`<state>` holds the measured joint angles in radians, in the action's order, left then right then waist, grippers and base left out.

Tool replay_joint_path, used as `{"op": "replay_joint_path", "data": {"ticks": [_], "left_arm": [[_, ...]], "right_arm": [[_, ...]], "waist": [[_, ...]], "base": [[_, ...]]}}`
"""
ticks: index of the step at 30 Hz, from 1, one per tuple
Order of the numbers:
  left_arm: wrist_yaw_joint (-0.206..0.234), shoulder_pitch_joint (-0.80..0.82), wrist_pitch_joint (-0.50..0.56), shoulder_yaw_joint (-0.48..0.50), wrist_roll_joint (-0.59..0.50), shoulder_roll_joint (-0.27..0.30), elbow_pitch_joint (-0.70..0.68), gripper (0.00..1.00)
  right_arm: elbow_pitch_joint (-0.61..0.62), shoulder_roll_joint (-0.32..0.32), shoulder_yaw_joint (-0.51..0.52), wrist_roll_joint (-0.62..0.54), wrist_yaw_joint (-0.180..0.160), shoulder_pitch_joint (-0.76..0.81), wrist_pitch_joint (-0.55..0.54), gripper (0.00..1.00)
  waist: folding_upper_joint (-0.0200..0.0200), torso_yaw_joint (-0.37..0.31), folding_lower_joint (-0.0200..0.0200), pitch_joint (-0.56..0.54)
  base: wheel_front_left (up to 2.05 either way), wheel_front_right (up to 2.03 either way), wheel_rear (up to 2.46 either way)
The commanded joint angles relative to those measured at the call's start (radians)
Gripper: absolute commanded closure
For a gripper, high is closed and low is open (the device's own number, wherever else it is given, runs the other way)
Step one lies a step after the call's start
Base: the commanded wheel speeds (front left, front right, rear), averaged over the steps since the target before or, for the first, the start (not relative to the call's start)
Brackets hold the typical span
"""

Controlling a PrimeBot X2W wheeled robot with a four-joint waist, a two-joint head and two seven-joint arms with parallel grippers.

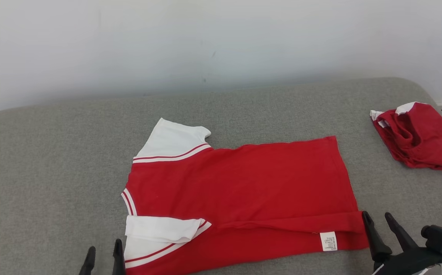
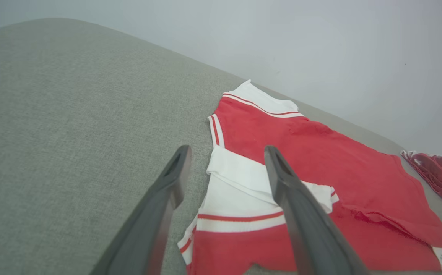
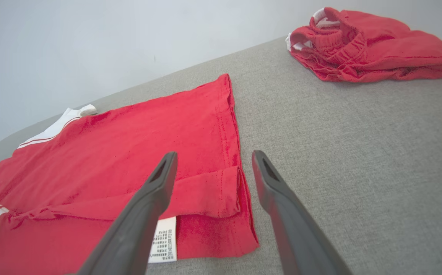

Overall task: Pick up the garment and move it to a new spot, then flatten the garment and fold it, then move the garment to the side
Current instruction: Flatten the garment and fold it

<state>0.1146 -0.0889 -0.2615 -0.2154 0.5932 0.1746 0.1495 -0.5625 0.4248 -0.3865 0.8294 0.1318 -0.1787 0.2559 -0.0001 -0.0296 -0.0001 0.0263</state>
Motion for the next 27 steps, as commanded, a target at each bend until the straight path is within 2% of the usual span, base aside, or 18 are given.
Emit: {"op": "replay_joint_path", "data": {"ticks": [1,6,10,14,19,27], "left_arm": [[-0.012,0.006,-0.003,0.038,-0.031,-0.011,-0.026,0.0],[-0.045,0.031,-0.003,0.094,-0.083,-0.022,-0.055,0.0],[-0.071,0.065,-0.003,0.135,-0.164,-0.016,-0.073,0.0],[-0.09,0.084,-0.003,0.165,-0.197,-0.025,-0.082,0.0],[-0.111,0.09,-0.003,0.177,-0.273,-0.006,-0.094,0.0],[-0.121,0.038,-0.003,0.229,-0.32,-0.022,-0.132,0.0]], "right_arm": [[0.031,-0.014,0.027,-0.045,-0.003,0.007,0.008,0.0],[0.116,-0.053,0.099,-0.136,-0.003,0.016,0.009,0.0],[0.241,-0.109,0.183,-0.266,-0.003,0.049,0.009,0.0],[0.331,-0.152,0.231,-0.343,-0.003,0.078,0.01,0.0],[0.402,-0.186,0.272,-0.39,-0.003,0.112,0.01,0.0],[0.457,-0.214,0.307,-0.419,-0.003,0.18,0.01,0.0]], "waist": [[0.0001,-0.015,0.0001,-0.01],[0.0001,-0.027,0.0001,-0.016],[0.0001,-0.035,0.0001,-0.02],[0.0001,-0.04,0.0001,-0.021],[0.0001,-0.039,0.0001,-0.021],[0.0001,-0.032,0.0001,-0.019]], "base": [[0.0,0.0,0.0],[0.0,0.0,0.0],[0.0,0.0,0.0],[0.0,0.0,0.0],[0.0,0.0,0.0],[0.0,0.0,0.0]]}}
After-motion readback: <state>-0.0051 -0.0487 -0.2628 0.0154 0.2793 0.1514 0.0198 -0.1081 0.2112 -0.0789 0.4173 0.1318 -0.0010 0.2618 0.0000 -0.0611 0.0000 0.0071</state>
